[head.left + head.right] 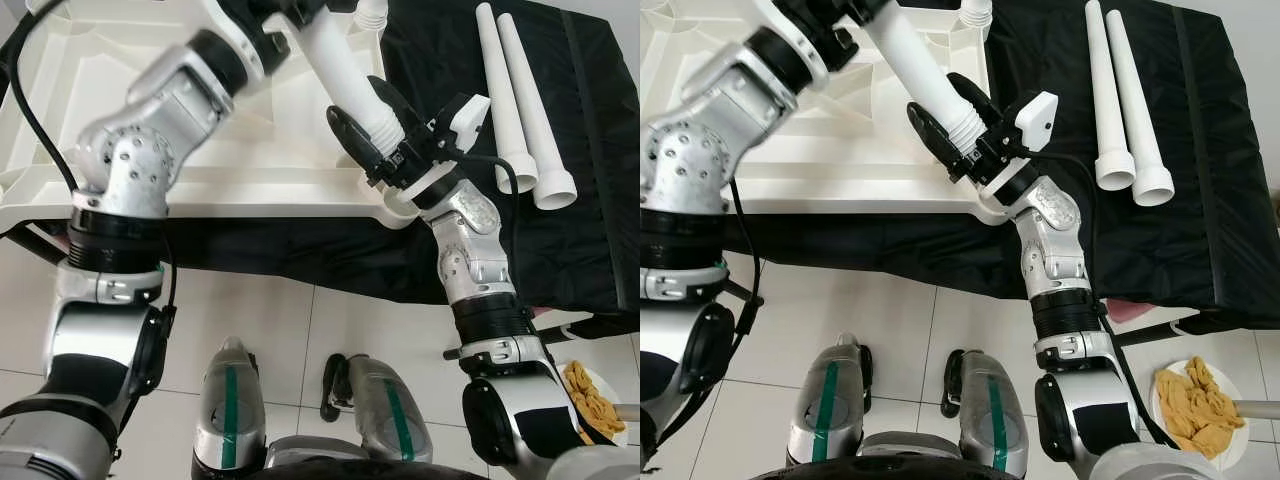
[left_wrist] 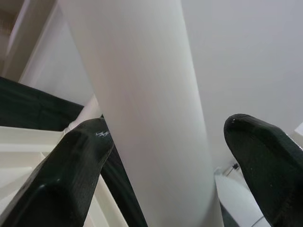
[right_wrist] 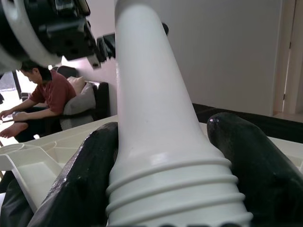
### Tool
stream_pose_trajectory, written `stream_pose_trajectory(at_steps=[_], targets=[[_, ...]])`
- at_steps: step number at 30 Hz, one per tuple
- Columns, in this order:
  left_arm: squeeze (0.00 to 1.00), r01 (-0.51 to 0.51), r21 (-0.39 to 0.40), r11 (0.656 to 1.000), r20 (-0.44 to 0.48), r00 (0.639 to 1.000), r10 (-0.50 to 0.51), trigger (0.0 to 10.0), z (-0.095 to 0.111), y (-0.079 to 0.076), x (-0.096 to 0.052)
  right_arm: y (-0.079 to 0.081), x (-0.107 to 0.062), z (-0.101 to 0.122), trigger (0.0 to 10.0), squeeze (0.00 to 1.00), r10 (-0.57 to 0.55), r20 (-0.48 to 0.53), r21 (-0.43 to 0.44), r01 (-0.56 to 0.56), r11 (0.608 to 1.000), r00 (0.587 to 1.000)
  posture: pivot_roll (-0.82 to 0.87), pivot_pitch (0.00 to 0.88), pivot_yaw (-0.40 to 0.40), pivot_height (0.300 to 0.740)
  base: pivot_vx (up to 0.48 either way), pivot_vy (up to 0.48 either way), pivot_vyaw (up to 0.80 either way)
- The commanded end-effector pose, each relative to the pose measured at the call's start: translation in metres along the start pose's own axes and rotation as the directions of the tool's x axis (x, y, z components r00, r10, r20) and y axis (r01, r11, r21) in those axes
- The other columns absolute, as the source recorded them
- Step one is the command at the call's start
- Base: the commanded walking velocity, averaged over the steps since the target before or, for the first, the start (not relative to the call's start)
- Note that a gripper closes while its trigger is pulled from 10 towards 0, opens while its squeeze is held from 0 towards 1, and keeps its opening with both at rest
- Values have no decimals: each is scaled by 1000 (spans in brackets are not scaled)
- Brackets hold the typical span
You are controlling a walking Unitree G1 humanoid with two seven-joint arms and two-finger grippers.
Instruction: Building children table
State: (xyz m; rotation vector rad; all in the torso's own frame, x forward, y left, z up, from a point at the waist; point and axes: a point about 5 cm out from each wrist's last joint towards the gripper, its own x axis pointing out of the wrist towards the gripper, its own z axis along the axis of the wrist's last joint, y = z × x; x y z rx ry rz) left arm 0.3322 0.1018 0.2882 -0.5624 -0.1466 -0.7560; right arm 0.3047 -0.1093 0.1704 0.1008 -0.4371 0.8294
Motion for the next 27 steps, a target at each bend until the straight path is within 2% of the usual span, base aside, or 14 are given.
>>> stream_pose_trajectory(at_steps=[1,10,11,17,18,19,20,21,22,24,27], targets=[[0,487,7,874,13,873,-487,10000,11,-25,-4,0,-3,1,10000,0,2,-2,-7,-2,1000,1000,91,0,-35,740,0,0,0],[0,470,-8,883,31,882,-470,10000,23,-22,-2,1,-5,0,10000,0,9,-14,-13,-9,1000,1000,99,12,-33,740,0,0,0],[0,449,-23,893,13,894,-448,10000,21,-20,2,2,-5,-1,10000,0,15,-16,-15,-15,1000,1000,103,16,-33,740,0,0,0],[0,430,-48,902,-67,899,-432,10000,7,-23,8,3,-2,0,10000,0,37,-20,-27,-38,999,999,104,18,-32,740,0,0,0],[0,422,-76,903,-73,901,-428,6706,5,-23,10,3,-2,0,10000,0,43,-21,-30,-43,999,999,105,24,-34,740,0,0,0],[0,422,-76,903,-73,901,-428,6706,5,-23,10,3,-2,0,10000,0,43,-21,-30,-43,999,999,105,24,-34,740,0,0,0],[0,406,-104,908,-72,907,-414,2353,5,-21,12,3,-2,1,10000,0,46,-21,-32,-46,998,999,105,25,-34,740,0,0,0],[0,406,-104,908,-72,907,-414,2353,5,-21,12,3,-2,1,10000,0,46,-21,-32,-46,998,999,105,25,-34,740,0,0,0],[0,376,-131,917,-67,920,-387,0,6,-17,14,3,-2,1,10000,0,48,-22,-34,-49,998,999,104,26,-34,740,0,0,0],[0,336,-152,929,-49,937,-347,0,10,-10,15,2,-2,1,10000,0,46,-25,-39,-47,998,999,106,28,-33,740,0,0,0],[0,326,-154,933,-39,941,-336,0,13,-9,15,2,-3,1,10000,0,42,-27,-42,-43,998,999,106,28,-33,740,0,0,0]])
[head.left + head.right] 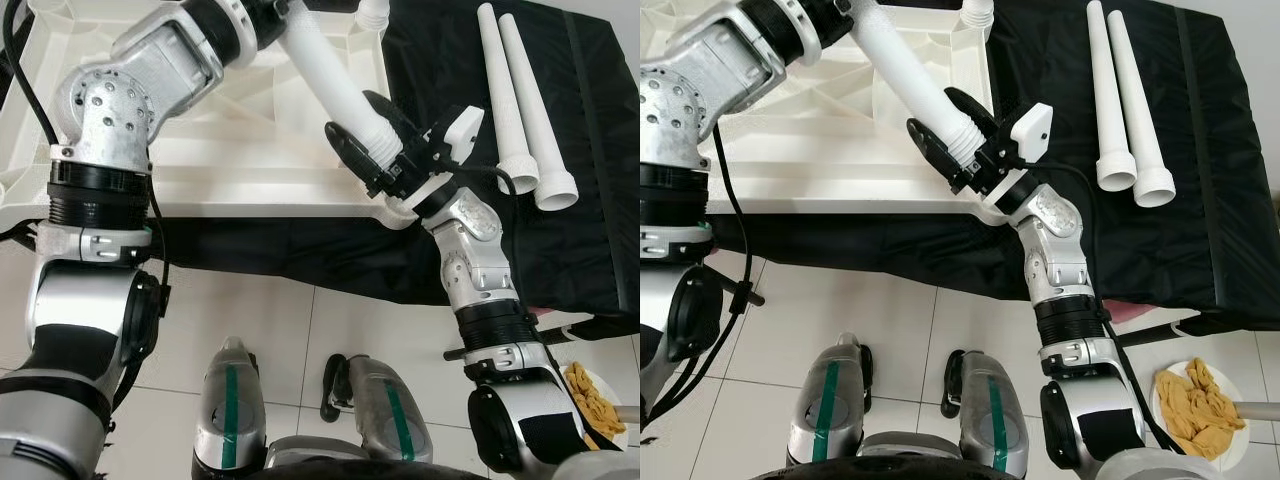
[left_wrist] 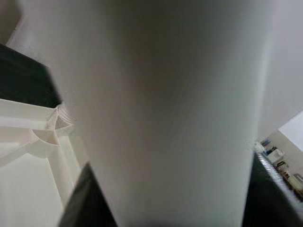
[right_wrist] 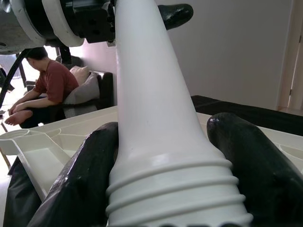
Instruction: Building children table
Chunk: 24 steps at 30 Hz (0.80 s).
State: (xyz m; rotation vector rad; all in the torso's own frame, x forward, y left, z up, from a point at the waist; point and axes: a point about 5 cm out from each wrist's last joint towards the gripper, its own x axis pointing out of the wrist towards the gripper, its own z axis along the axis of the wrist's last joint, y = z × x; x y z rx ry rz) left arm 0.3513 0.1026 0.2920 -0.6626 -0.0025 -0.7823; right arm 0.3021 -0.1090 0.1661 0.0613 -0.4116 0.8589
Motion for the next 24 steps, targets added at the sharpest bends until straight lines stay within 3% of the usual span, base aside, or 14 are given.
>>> stream_pose_trajectory(at_steps=[1,10,11,12,13,14,18,19,22,24], targets=[[0,343,18,939,10,939,-343,0,9,-22,-2,-2,-1,4,10000,0,0,9,-27,0,1000,1000,107,29,-33,740,0,0,0],[0,349,69,935,48,935,-353,0,23,-28,-5,-4,-2,4,10000,0,-25,14,-25,25,999,1000,114,32,-35,740,0,0,0],[0,347,83,934,47,935,-351,2706,24,-28,-5,-4,-1,4,10000,0,-26,12,-25,26,999,1000,115,32,-35,740,0,0,0],[0,347,83,934,47,935,-351,2706,24,-28,-5,-4,-1,4,10000,0,-26,12,-25,26,999,1000,115,32,-35,740,0,0,0],[0,346,112,931,26,936,-351,9255,24,-29,-5,-5,0,3,10000,0,-28,8,-27,28,999,1000,116,33,-38,740,0,0,0],[0,347,135,928,8,936,-351,10000,23,-31,-5,-5,0,3,10000,0,-31,4,-26,31,999,1000,118,33,-40,740,0,0,0],[0,348,159,924,-9,936,-352,10000,22,-32,-5,-4,0,2,10000,0,-26,-2,-10,26,1000,1000,118,33,-40,740,0,0,0],[0,345,188,919,-25,938,-347,10000,19,-33,-5,-4,0,2,10000,1000,-21,-4,17,21,1000,1000,120,35,-45,740,0,0,0],[0,345,188,919,-25,938,-347,10000,19,-33,-5,-4,0,2,10000,1000,-21,-4,17,21,1000,1000,120,35,-45,740,0,0,0],[0,335,245,910,-53,942,-332,10000,13,-33,-5,-7,-2,3,10000,1000,-32,-16,38,32,999,999,119,36,-58,740,0,0,0]])
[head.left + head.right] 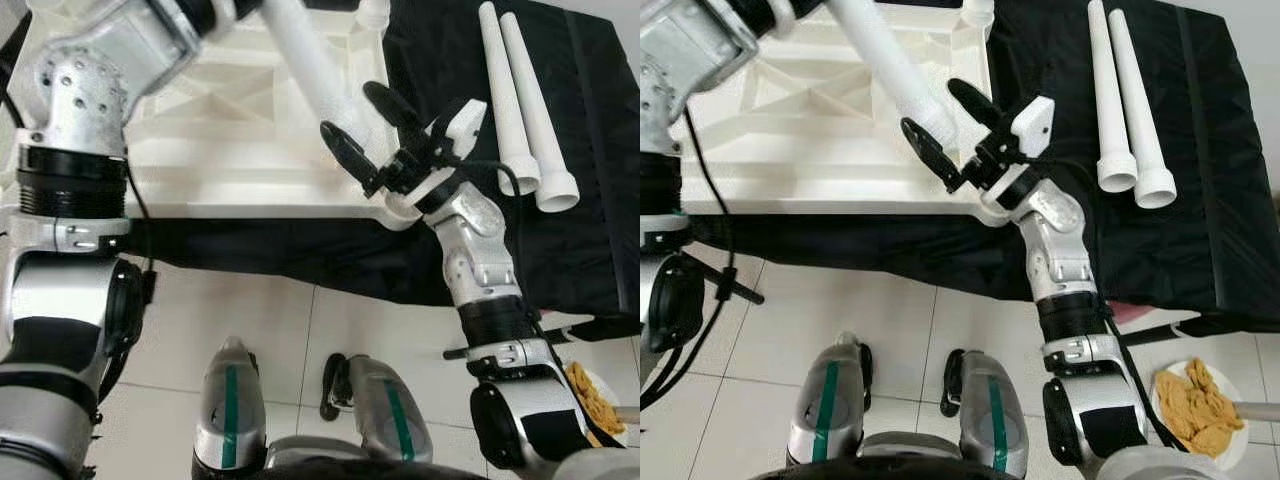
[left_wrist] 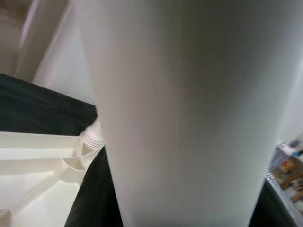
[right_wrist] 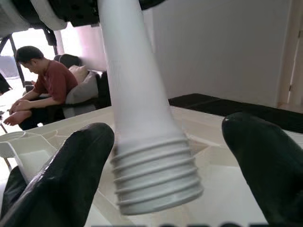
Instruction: Building children table
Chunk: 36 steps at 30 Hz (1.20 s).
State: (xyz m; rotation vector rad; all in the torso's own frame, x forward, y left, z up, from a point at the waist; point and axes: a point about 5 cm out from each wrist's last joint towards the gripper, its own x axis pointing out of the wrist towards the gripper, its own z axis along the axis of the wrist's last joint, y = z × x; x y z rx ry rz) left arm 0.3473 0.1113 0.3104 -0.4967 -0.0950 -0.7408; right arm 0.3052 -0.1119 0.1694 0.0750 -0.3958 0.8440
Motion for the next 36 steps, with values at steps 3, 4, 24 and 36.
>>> stream_pose_trajectory(at_steps=[3,4,24,36], targets=[[0,351,91,932,-32,936,-350,10000,-4,-24,-2,-6,-3,2,10000,1000,-18,-20,25,19,1000,1000,117,35,-61,740,0,0,0],[0,351,91,932,-32,936,-350,10000,-4,-24,-2,-6,-3,2,10000,1000,-18,-20,25,19,1000,1000,117,35,-61,740,0,0,0],[0,423,212,881,-138,905,-402,10000,-26,-43,3,-21,14,21,10000,0,174,-241,-27,-186,982,955,118,4,-88,740,0,0,0],[0,480,239,844,-182,876,-447,10000,-40,-59,8,-29,25,35,10000,0,353,-352,7,-375,927,867,122,0,-104,740,0,0,0]])
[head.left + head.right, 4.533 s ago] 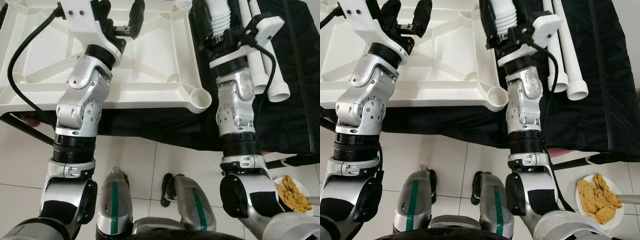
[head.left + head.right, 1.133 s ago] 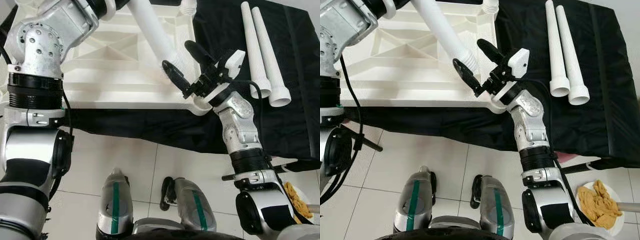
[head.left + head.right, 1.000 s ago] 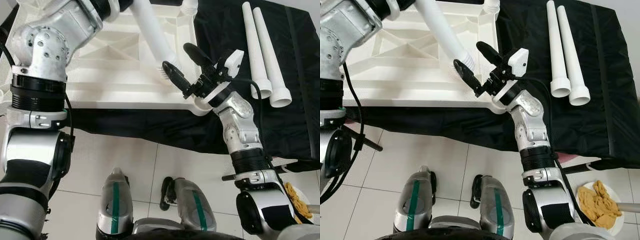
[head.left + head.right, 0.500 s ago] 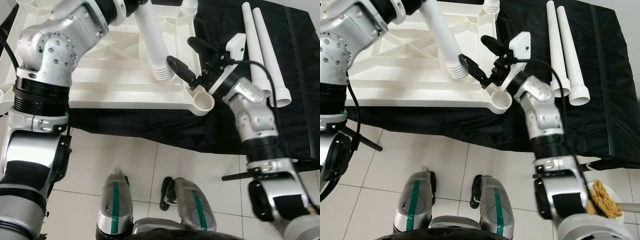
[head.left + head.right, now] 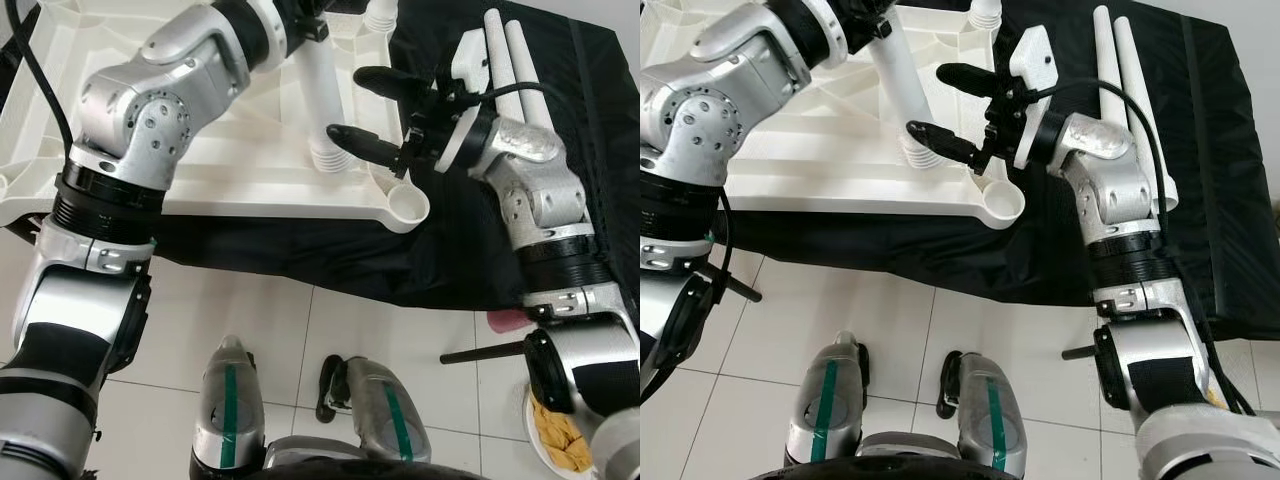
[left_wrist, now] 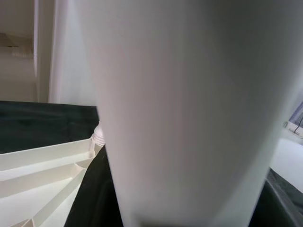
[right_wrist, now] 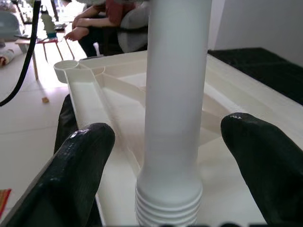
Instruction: Building children table
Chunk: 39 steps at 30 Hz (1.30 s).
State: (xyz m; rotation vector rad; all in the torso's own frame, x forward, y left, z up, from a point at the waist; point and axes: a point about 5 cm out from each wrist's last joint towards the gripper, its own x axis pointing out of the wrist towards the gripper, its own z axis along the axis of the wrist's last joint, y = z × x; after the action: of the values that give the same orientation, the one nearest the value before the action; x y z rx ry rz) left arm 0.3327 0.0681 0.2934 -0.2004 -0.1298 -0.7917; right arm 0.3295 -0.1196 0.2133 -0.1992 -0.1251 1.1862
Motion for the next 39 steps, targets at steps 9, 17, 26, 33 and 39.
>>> stream_pose_trajectory(at_steps=[9,17,26,33,39], targets=[[0,457,48,888,17,889,-458,10000,5,-41,0,-8,2,4,10000,0,55,-88,10,-55,998,995,125,8,-111,740,0,0,0],[0,511,72,856,23,858,-514,10000,9,-56,2,-15,6,4,10000,0,76,-129,29,-73,997,989,126,17,-114,740,0,0,0],[0,542,85,836,22,838,-546,10000,10,-65,4,-20,12,9,5216,0,117,-151,41,-112,993,981,121,32,-111,740,0,0,0],[0,554,93,828,23,830,-558,10000,12,-69,4,-18,12,8,0,0,156,-167,67,-146,987,974,120,34,-112,740,0,0,0],[0,563,101,820,17,823,-568,10000,12,-71,4,-19,10,6,0,0,167,-192,69,-157,985,967,117,35,-114,740,0,0,0]])
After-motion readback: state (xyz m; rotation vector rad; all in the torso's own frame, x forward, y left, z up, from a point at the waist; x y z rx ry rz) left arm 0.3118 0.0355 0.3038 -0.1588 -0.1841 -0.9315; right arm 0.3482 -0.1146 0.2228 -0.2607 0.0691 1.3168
